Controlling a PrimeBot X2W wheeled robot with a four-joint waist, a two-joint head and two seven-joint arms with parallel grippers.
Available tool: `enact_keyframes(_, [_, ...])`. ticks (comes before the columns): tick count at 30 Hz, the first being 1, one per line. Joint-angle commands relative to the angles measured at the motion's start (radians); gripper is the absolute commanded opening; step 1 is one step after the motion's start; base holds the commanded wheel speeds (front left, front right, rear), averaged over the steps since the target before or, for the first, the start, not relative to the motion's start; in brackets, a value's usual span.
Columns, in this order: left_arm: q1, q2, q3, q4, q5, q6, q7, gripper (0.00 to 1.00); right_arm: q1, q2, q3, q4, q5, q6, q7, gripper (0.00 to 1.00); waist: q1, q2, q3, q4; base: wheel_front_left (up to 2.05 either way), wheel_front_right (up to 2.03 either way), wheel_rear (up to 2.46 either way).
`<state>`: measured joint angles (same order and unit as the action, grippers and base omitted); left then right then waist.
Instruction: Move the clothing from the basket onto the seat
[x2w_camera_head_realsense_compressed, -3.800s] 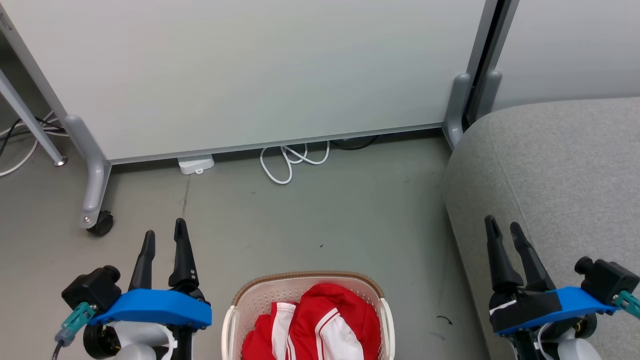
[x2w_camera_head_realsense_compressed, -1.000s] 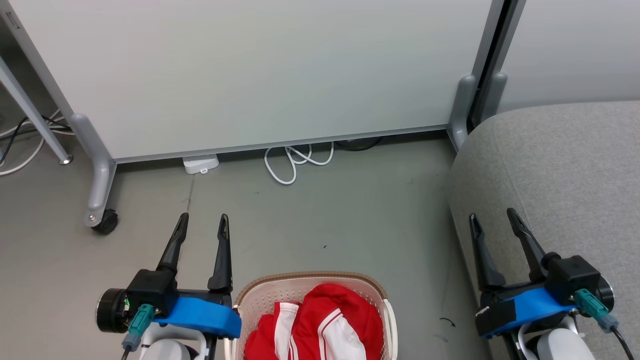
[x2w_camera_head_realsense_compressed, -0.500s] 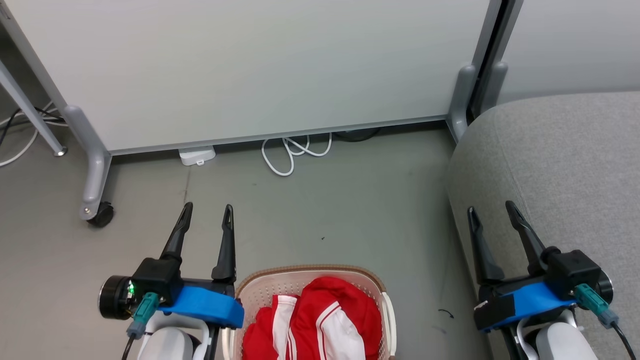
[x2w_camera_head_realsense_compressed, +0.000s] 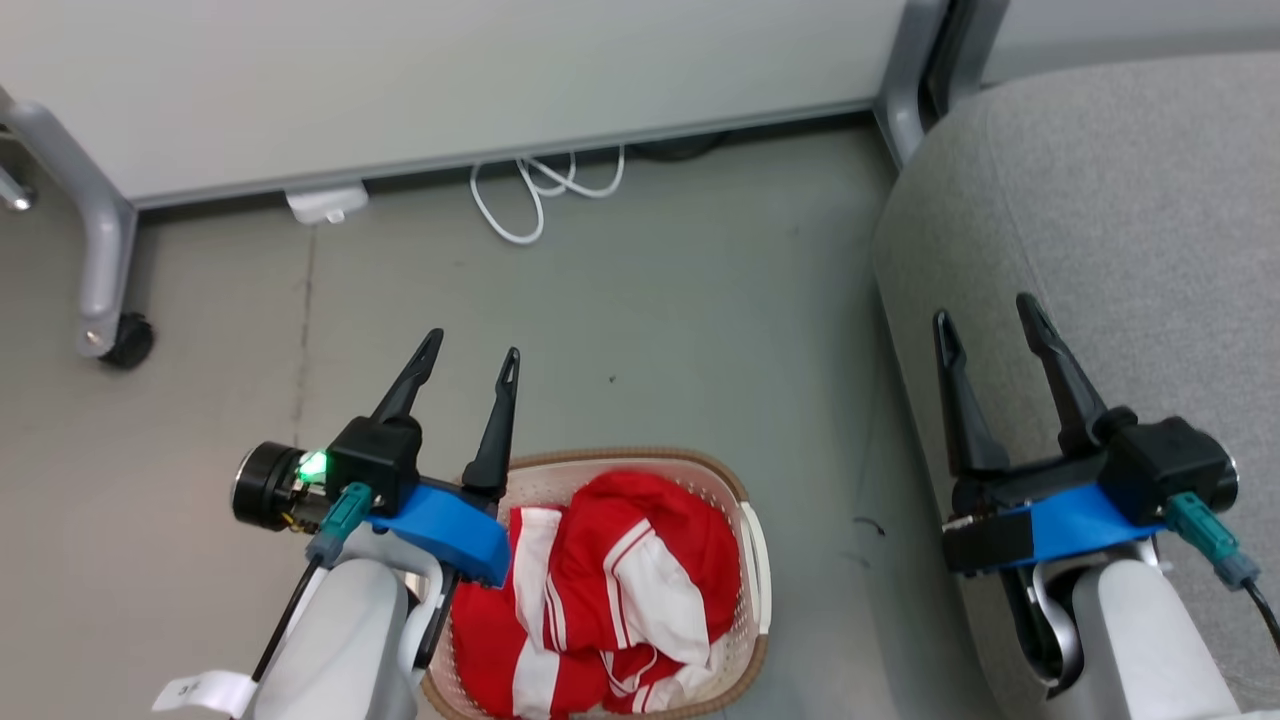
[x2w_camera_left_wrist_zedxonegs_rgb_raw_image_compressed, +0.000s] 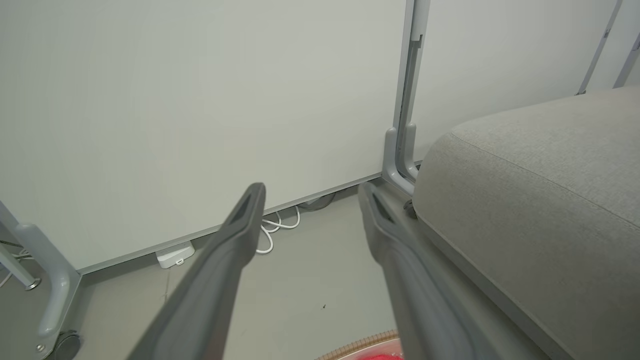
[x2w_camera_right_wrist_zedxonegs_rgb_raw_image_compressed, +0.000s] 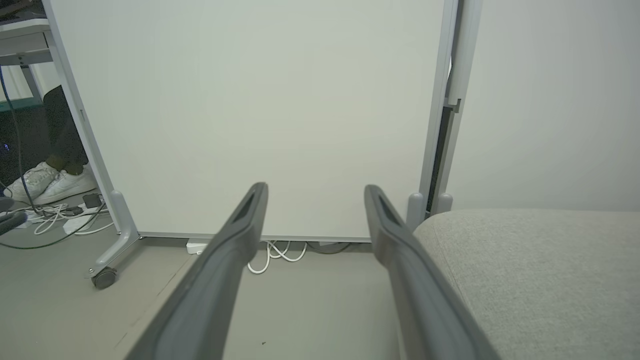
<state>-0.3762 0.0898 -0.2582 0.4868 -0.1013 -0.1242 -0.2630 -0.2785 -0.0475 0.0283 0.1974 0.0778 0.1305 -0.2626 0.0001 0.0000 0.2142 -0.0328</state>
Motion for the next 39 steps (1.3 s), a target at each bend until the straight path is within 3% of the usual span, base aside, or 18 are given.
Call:
enact_keyframes(1, [-0.018, 0.005, -0.007, 0.009, -0.002, -0.008, -0.003, 1.0, -0.024, -0.005, 0.003, -0.006, -0.011, 0.001, -0.004, 1.0, -0.0001, 0.0, 0.05, -0.02, 0.0, 0.0, 0.0])
enact_keyframes(14, [-0.201, 0.061, -0.241, 0.252, -0.072, -0.006, -0.003, 1.0, -0.131, -0.005, 0.035, -0.055, -0.013, 0.0, -0.004, 1.0, -0.0001, 0.0, 0.254, -0.075, 0.0, 0.0, 0.0])
enact_keyframes(23, [-0.325, 0.063, -0.386, 0.446, -0.097, -0.006, -0.003, 1.0, -0.182, -0.005, 0.052, -0.085, -0.021, 0.0, -0.004, 1.0, -0.0001, 0.0, 0.38, -0.093, 0.0, 0.0, 0.0])
enact_keyframes(39, [-0.514, 0.066, -0.545, 0.726, -0.172, -0.006, -0.002, 1.0, -0.248, -0.004, 0.069, -0.166, -0.028, 0.0, -0.004, 1.0, -0.0001, 0.0, 0.593, -0.138, 0.0, 0.0, 0.0])
